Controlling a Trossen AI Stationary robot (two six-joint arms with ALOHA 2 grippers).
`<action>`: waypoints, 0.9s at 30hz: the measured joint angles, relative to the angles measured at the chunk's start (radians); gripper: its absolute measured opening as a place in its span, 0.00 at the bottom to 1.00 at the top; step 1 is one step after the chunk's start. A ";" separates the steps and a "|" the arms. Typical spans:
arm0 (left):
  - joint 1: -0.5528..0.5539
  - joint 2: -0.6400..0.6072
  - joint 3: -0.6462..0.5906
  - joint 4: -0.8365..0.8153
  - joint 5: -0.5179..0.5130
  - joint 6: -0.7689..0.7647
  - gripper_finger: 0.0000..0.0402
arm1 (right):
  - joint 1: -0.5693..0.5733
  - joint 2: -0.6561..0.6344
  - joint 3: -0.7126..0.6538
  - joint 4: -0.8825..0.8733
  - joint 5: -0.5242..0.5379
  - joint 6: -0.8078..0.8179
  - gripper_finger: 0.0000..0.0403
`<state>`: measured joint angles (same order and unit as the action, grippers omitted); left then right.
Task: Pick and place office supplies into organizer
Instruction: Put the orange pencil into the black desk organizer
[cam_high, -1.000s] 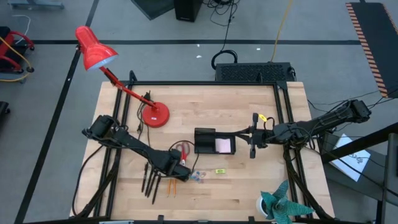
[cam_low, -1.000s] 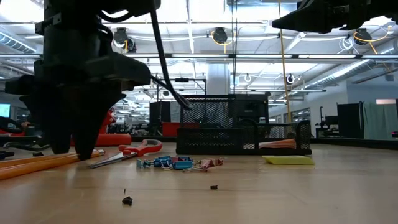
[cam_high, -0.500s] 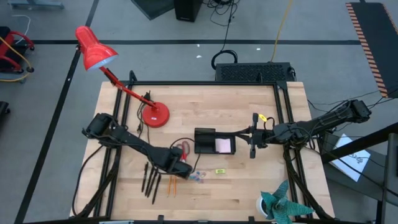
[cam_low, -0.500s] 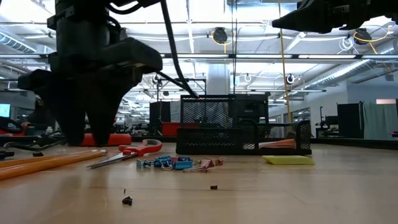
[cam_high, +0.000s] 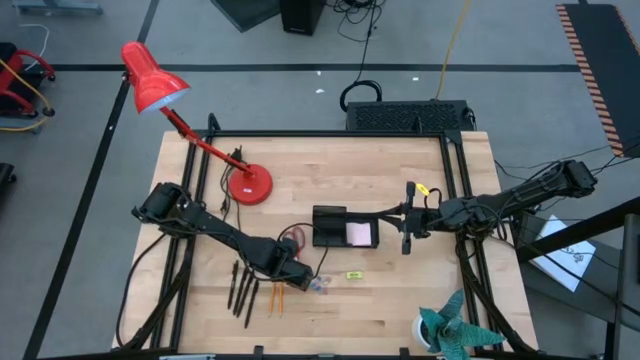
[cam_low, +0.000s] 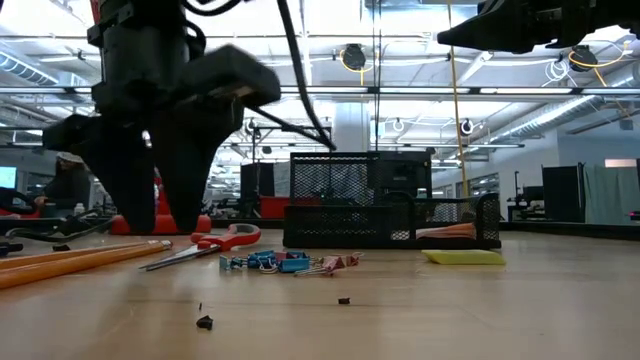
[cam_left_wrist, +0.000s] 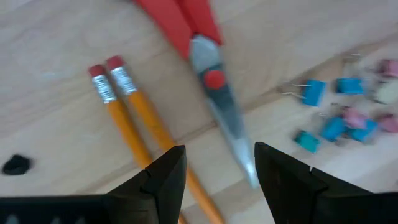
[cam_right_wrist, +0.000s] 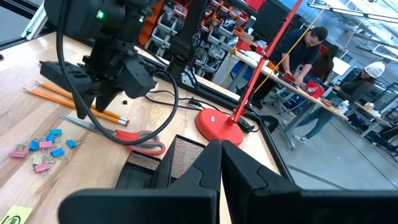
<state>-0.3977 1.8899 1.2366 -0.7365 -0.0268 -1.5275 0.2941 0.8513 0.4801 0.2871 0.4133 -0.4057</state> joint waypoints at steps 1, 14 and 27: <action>0.000 0.000 0.000 -0.009 0.000 -0.001 0.49 | 0.000 0.000 0.000 0.000 0.000 0.000 0.01; -0.022 0.016 0.000 -0.021 -0.004 -0.031 0.49 | 0.000 0.000 0.000 0.000 0.000 0.000 0.01; -0.023 0.079 0.002 0.002 0.030 -0.026 0.49 | 0.000 0.000 0.000 0.000 0.000 0.001 0.01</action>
<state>-0.4204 1.9686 1.2388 -0.7347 0.0036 -1.5539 0.2943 0.8513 0.4801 0.2867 0.4130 -0.4050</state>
